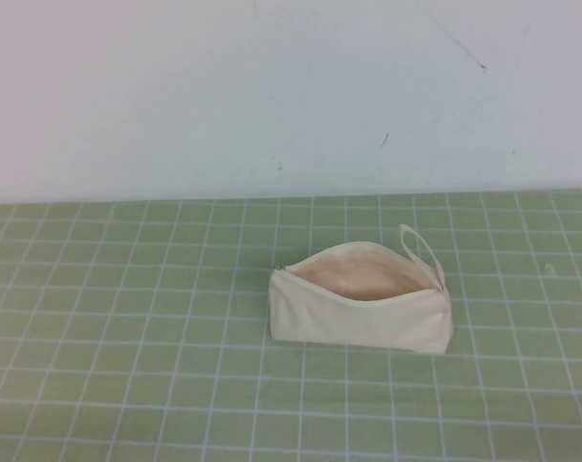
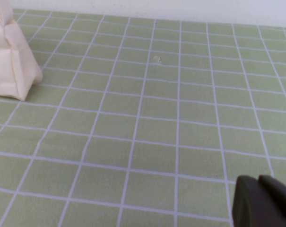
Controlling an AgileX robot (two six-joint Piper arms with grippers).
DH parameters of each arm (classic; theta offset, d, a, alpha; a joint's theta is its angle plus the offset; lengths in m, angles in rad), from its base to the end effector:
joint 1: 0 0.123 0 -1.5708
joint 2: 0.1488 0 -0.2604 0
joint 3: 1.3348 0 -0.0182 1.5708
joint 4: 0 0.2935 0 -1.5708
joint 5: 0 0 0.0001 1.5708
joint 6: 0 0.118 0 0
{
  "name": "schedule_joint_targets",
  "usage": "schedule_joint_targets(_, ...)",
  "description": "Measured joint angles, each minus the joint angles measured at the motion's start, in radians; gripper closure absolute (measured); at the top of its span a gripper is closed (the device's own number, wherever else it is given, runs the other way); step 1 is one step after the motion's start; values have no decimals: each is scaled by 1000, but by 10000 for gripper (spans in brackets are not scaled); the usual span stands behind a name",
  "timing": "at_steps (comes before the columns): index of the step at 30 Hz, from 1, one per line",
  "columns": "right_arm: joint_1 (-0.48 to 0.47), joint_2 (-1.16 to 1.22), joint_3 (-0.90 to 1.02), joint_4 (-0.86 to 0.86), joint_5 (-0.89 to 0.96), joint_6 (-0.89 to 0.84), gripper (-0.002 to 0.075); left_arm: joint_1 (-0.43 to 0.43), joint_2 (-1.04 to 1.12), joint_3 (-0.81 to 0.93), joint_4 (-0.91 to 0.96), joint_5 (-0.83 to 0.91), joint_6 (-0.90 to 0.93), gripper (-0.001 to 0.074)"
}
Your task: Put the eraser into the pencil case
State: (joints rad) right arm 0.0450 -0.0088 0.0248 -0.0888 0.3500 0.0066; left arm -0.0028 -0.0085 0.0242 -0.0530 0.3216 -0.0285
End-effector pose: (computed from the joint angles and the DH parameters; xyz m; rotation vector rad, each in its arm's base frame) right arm 0.1470 0.0030 0.1660 -0.0914 1.8462 -0.0503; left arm 0.1479 -0.0024 0.1693 -0.0573 1.8201 -0.0729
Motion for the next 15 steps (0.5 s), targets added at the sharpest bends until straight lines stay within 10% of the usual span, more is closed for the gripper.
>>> schedule_joint_targets(15,0,0,0,0,0,0,727,0,0,-2,0,9,0,736)
